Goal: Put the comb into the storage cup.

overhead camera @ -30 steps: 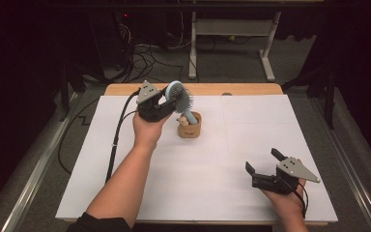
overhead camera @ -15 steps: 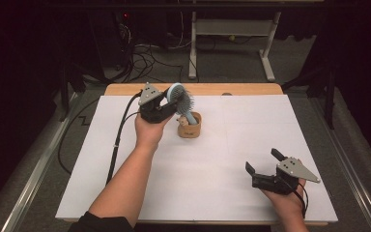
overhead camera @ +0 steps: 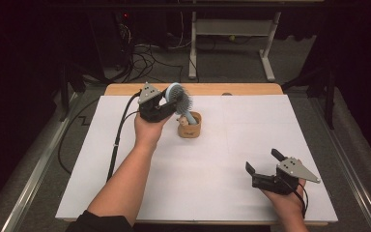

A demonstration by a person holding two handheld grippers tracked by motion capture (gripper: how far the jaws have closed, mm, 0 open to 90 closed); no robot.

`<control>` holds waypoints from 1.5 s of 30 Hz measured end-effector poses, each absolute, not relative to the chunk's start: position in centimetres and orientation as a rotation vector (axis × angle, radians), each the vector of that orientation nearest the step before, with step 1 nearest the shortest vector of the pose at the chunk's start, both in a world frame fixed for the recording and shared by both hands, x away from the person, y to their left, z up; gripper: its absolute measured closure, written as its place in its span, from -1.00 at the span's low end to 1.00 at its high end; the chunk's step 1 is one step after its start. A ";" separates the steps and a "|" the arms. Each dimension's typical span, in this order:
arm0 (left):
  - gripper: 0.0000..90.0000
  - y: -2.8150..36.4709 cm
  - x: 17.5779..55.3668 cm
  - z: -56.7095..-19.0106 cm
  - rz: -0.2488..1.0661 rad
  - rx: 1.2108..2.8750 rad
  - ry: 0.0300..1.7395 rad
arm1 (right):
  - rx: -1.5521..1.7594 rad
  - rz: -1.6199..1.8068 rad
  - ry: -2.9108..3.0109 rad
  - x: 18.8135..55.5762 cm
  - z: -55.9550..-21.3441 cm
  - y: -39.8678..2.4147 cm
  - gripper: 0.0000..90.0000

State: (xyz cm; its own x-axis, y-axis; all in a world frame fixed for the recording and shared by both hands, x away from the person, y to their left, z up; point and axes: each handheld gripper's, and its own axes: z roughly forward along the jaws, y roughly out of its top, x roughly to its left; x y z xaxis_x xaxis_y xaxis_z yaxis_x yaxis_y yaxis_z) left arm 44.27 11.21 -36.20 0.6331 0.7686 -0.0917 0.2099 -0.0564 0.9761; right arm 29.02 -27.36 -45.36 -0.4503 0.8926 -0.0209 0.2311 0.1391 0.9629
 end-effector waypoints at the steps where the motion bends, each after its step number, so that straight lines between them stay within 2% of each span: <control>1: 0.17 11.3 44.3 -36.2 0.555 1.603 0.830 | 1.081 1.339 1.787 29.0 -45.4 -27.4 -1.00; 18: -0.05 12.3 44.7 -36.5 0.567 1.627 0.866 | 1.082 1.340 1.786 29.0 -45.3 -27.3 -1.00; 45: -0.24 13.7 45.0 -36.8 0.590 1.651 0.886 | 1.078 1.341 1.784 28.9 -45.2 -27.3 -1.00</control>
State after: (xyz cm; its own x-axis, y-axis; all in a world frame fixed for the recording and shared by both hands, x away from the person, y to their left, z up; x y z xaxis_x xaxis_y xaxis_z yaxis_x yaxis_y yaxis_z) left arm 44.96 13.72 -36.81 0.5937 0.8018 -0.0674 0.2471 -0.1020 0.9636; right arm 28.93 -27.26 -45.23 -0.4498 0.8929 -0.0225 0.2266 0.1384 0.9641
